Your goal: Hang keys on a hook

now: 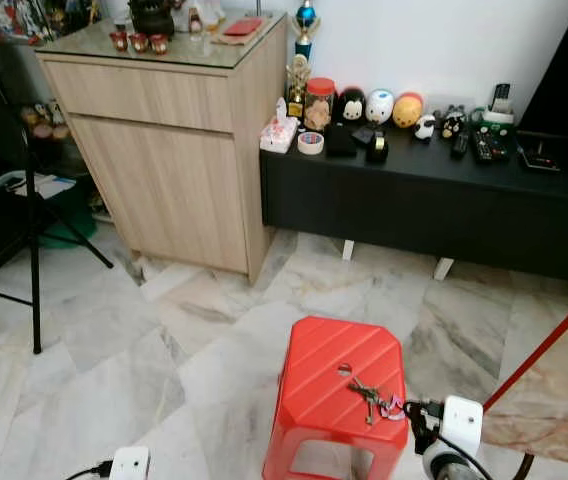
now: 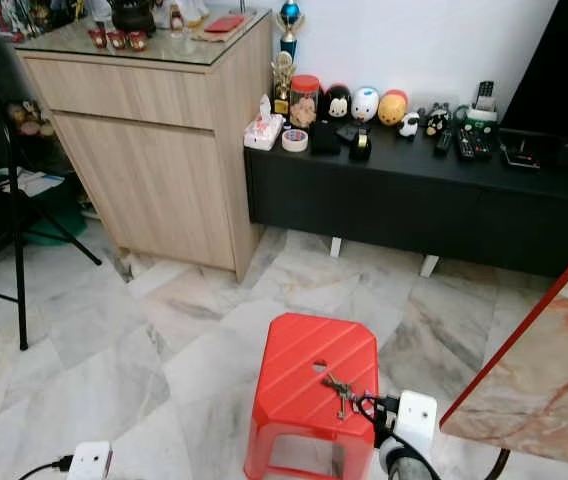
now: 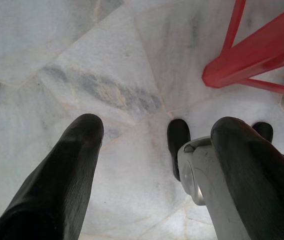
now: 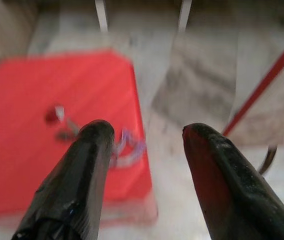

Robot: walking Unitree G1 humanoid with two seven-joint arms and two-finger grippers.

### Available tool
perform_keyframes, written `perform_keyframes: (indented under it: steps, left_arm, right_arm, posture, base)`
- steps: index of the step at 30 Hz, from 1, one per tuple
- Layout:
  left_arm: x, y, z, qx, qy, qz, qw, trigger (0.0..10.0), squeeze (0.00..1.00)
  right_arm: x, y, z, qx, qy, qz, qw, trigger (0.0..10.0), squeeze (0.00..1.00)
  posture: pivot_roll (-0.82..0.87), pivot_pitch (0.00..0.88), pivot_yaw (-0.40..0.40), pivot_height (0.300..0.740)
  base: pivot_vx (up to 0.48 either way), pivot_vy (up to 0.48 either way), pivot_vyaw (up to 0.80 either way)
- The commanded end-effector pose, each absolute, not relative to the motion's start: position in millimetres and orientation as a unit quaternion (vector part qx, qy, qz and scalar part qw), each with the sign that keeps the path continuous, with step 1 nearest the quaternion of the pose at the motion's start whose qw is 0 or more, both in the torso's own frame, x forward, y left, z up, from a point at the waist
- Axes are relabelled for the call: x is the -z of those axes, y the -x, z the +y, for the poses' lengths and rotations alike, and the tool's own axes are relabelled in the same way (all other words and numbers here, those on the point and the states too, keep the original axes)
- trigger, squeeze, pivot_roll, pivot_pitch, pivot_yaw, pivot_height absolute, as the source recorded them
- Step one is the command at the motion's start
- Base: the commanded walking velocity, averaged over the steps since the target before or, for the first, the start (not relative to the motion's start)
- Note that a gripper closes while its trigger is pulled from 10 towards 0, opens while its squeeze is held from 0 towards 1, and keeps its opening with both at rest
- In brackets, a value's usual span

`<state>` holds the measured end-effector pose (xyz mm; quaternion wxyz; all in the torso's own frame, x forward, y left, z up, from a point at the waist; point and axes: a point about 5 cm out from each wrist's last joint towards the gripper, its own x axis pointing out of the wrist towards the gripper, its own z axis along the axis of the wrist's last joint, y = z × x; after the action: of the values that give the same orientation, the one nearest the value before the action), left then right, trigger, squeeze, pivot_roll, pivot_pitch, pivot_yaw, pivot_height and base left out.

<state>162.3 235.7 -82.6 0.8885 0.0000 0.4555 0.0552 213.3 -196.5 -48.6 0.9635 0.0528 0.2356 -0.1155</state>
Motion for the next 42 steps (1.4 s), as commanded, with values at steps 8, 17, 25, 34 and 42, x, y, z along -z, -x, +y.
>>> perform_keyframes:
  steps: [8, 17, 25, 34, 42]
  left_arm:
    - [85.1, -156.7, 234.9, -0.053, 0.000, 0.461, 0.886, 10.0, 0.00]
    - [85.2, -156.2, 235.4, -0.054, -0.003, 0.462, 0.885, 10.0, 0.00]
    - [85.4, -155.3, 236.1, -0.053, -0.004, 0.462, 0.885, 10.0, 0.00]
    - [85.0, -155.7, 236.7, -0.054, -0.005, 0.461, 0.886, 10.0, 0.00]
    - [84.9, -156.2, 236.9, -0.056, -0.005, 0.461, 0.886, 10.0, 0.00]
  right_arm:
    - [36.6, -220.4, -191.3, 0.110, -0.040, 0.182, 0.976, 10.0, 0.00]
    - [34.3, -226.3, -180.6, 0.087, -0.034, 0.181, 0.979, 10.0, 0.00]
    - [35.0, -221.9, -174.1, 0.081, -0.040, 0.178, 0.980, 10.0, 0.00]
    - [32.3, -223.0, -175.8, 0.080, -0.039, 0.173, 0.981, 10.0, 0.00]
    - [30.7, -224.4, -173.1, 0.074, -0.037, 0.169, 0.982, 10.0, 0.00]
  posture:
    - [-0.05, 0.001, -0.035, 0.740]
    - [-0.04, 0.000, -0.034, 0.740]
    - [-0.04, 0.000, -0.032, 0.740]
    - [-0.04, 0.000, -0.031, 0.740]
    - [-0.04, 0.001, -0.033, 0.740]
  base:
    - [0.000, 0.000, 0.00]
    - [0.000, 0.000, 0.00]
    - [0.000, 0.000, 0.30]
    - [0.055, 0.000, 0.00]
    - [0.277, 0.000, 0.15]
